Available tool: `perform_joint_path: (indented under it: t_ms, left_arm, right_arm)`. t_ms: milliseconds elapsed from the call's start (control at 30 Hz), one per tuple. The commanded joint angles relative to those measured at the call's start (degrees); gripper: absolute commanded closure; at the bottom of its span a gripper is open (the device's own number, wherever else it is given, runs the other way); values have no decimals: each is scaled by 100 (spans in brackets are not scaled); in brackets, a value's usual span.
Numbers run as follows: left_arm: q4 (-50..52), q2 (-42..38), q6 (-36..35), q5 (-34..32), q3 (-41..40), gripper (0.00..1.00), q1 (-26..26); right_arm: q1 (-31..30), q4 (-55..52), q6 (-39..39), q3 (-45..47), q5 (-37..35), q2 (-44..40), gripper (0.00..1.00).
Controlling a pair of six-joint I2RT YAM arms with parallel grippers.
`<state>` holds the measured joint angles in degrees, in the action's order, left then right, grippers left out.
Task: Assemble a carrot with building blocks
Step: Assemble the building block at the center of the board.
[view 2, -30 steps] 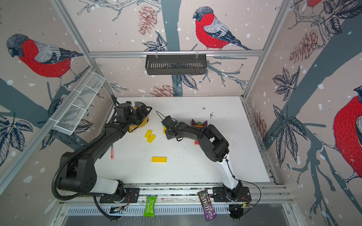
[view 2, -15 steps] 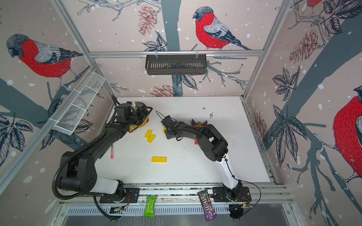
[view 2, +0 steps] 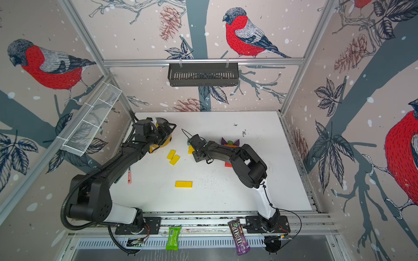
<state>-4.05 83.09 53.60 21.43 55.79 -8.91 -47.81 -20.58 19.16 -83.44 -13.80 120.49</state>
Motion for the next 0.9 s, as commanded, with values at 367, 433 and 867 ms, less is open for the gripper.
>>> perform_joint_path:
  t_ms: [367, 433, 867]
  left_arm:
    - [-222, 23, 22, 76, -13, 11, -41]
    - [-212, 23, 18, 66, -11, 11, -41]
    - [-219, 31, 25, 81, -12, 11, -41]
  right_arm:
    - [123, 19, -12, -153, -96, 144, 29]
    - [125, 18, -10, -177, -88, 150, 28]
    - [141, -26, -51, -342, -93, 218, 27]
